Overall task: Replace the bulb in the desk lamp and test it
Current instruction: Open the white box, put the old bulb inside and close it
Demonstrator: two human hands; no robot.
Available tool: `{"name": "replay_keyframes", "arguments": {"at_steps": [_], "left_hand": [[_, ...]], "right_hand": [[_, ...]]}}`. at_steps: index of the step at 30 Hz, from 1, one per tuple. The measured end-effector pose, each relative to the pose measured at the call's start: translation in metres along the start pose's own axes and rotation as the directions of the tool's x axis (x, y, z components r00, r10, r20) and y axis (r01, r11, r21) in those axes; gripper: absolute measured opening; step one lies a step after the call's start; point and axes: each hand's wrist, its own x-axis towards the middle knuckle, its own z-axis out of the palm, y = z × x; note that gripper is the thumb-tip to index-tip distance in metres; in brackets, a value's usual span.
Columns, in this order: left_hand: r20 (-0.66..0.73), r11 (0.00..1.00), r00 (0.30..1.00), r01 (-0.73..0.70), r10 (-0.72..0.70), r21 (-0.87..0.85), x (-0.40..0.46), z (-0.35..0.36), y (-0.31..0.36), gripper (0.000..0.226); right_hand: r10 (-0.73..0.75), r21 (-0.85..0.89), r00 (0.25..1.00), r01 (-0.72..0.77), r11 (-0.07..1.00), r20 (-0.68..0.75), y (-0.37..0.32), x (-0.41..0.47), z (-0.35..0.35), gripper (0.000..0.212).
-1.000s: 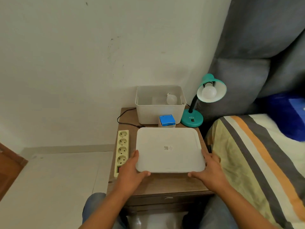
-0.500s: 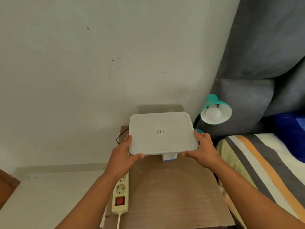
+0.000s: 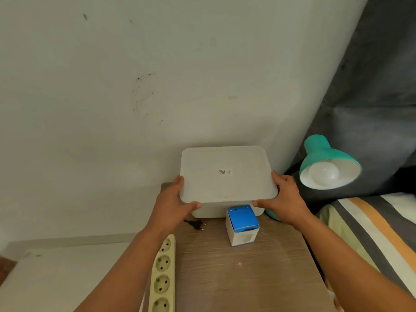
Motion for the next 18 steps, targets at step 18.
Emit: {"name": "replay_keyframes", "arguments": {"at_steps": [18], "left_hand": [[0.012,0.999,1.0,0.027,-0.026,-0.023,0.027,0.008,0.001,0.094]], "right_hand": [[0.071,-0.08,0.986,-0.059,0.995,0.151,0.005,0.034,-0.012,0.113]]}}
